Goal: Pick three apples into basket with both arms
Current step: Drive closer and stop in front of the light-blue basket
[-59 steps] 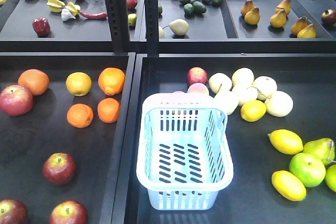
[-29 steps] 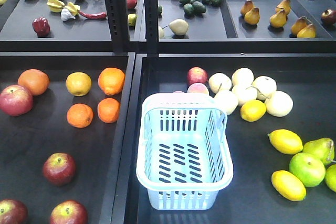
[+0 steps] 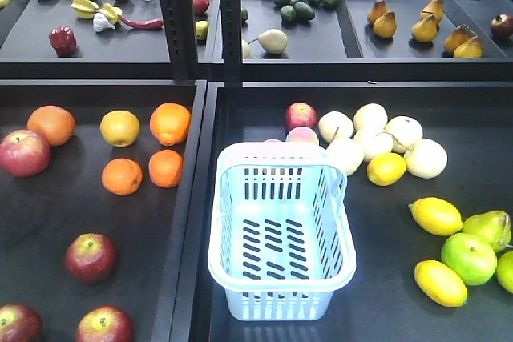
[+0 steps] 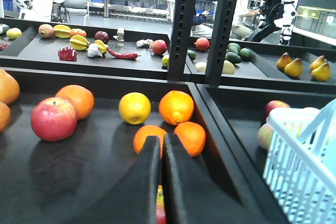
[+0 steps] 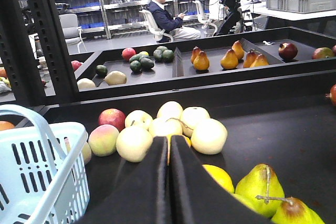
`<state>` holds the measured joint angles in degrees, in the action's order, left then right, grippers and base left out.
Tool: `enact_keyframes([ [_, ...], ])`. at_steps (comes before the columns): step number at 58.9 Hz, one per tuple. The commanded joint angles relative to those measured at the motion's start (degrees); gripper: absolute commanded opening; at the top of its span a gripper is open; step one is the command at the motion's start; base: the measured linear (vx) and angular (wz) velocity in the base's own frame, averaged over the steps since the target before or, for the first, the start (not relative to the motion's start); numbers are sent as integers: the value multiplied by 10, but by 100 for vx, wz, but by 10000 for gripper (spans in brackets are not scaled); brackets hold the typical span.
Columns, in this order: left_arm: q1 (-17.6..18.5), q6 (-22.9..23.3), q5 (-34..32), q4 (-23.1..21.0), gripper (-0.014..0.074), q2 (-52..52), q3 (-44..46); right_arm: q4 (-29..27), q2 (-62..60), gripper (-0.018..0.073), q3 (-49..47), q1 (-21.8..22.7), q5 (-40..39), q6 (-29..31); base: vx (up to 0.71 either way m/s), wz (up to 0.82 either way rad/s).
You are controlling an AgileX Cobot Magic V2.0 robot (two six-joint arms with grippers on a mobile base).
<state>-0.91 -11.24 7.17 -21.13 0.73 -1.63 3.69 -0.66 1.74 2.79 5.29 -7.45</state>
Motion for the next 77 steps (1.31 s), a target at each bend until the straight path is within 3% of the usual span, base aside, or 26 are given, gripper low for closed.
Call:
enact_keyframes([
  [1, -1, 33, -47, -68, -6, 8, 16, 5, -7, -9, 6, 2, -42, 5, 0, 0],
  [12, -1, 64, -72, -214, -6, 8, 19, 5, -7, -9, 6, 2, -42, 5, 0, 0],
  [24, -1, 62, -103, -437, -6, 8, 21, 5, -7, -9, 6, 2, -42, 5, 0, 0],
  [30, -1, 61, -78, -499, -6, 8, 31, 5, -7, -9, 6, 2, -42, 5, 0, 0],
  [39, -1, 25, -44, -501, -6, 8, 99, 5, -7, -9, 6, 2, -42, 5, 0, 0],
  [53, -1, -107, -13, -501, -6, -32, 253, 5, -7, -9, 6, 2, -42, 5, 0, 0],
  [69, -1, -310, 162, -501, -6, -211, 432, 5, -7, -9, 6, 2, -42, 5, 0, 0],
  [77, -1, -368, 262, -502, -6, -319, 519, 5, -7, -9, 6, 2, -42, 5, 0, 0],
])
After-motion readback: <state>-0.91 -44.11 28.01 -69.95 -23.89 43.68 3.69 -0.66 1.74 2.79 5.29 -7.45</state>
